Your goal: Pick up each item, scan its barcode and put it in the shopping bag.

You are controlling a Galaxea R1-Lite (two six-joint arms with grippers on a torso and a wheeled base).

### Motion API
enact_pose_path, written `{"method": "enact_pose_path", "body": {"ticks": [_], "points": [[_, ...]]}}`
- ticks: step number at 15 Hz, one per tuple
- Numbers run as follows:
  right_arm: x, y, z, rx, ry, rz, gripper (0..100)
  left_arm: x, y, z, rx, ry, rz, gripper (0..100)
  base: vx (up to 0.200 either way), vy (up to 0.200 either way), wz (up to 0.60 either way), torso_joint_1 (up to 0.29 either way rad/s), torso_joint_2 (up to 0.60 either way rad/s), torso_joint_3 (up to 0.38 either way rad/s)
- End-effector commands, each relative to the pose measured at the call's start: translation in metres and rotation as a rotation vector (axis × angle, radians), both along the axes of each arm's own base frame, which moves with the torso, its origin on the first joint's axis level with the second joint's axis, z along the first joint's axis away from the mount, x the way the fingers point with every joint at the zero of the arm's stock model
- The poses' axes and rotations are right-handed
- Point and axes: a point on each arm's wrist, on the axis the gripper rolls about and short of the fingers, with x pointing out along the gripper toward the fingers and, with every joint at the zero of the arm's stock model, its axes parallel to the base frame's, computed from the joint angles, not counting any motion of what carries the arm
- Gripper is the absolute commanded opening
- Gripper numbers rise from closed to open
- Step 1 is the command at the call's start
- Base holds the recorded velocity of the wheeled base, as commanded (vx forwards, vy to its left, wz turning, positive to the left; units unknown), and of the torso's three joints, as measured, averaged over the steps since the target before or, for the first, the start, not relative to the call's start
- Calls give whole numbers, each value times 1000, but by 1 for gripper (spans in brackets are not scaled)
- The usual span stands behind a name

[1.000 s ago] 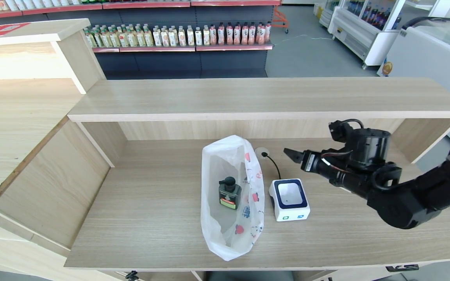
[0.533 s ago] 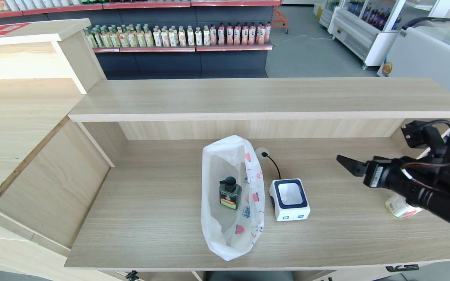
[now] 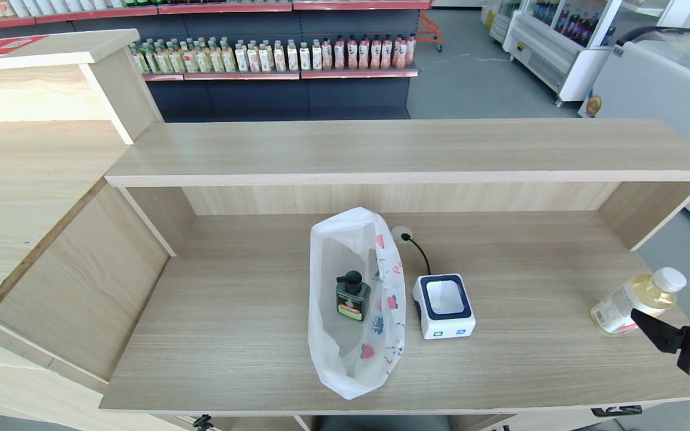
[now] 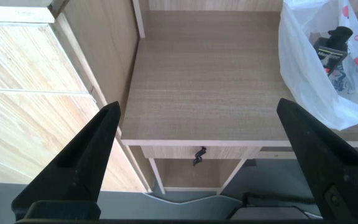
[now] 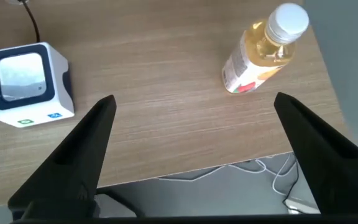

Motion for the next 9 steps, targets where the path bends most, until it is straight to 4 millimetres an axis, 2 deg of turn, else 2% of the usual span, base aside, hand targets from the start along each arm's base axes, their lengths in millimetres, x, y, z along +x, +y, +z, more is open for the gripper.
{"method": "enact_pose_path", "body": {"ticks": [1, 5, 8, 9], "points": [[-43, 3, 4, -13, -121, -51, 100, 0, 0, 0, 0, 0, 0, 100, 0, 0, 0, 0, 0, 0], [-72, 9, 6, -9, -109, -59, 100, 0, 0, 0, 1, 0, 0, 100, 0, 0, 0, 0, 0, 0], [-77, 10, 12, 0, -80, -50, 100, 0, 0, 0, -6, 0, 0, 100, 0, 0, 0, 0, 0, 0], [-76, 11, 16, 1, -79, -44, 100, 0, 0, 0, -6, 0, 0, 100, 0, -200, 0, 2, 2, 7]]}}
